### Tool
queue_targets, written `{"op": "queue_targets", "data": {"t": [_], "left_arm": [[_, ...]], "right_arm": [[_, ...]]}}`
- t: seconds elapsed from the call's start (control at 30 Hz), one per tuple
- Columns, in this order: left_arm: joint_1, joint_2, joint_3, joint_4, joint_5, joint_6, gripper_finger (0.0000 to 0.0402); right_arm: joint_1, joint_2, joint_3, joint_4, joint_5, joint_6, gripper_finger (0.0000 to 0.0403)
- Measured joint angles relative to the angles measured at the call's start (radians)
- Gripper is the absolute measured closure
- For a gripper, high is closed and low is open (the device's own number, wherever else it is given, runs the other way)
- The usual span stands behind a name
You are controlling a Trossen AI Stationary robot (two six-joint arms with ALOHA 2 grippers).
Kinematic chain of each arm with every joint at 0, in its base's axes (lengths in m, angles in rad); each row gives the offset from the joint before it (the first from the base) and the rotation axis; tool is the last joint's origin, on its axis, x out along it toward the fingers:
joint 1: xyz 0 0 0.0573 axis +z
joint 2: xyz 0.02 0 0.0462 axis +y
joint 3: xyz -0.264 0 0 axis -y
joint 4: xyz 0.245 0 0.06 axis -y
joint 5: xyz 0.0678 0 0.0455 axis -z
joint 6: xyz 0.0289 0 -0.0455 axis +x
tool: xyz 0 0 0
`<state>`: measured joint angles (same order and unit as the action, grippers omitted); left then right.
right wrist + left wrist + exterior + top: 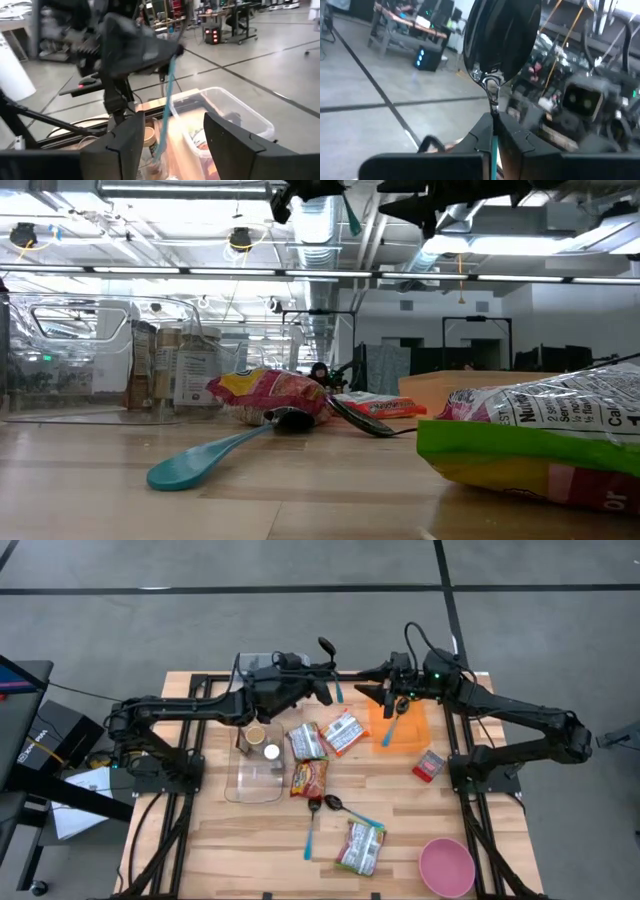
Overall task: Pick & Place Food Item
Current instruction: Put the blue spoon into the orange container
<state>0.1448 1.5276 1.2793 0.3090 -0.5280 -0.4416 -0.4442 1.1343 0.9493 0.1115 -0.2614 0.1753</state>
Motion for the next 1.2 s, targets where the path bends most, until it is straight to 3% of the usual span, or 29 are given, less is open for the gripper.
{"op": "queue_targets", "data": {"t": [0.3,0.73,1.2], "left_arm": [[-0.016,0.045,0.000,0.018,0.037,-0.011,0.0396],[-0.039,0.045,0.000,-0.006,0.036,-0.011,0.0396],[-0.038,0.045,0.000,-0.019,0.047,-0.037,0.0396]], "right_arm": [[0.037,0.074,0.000,0.016,0.001,0.011,0.0235],[0.050,0.131,0.000,0.088,0.001,0.064,0.0241],[0.051,0.131,0.000,0.085,0.000,0.061,0.0313]]}}
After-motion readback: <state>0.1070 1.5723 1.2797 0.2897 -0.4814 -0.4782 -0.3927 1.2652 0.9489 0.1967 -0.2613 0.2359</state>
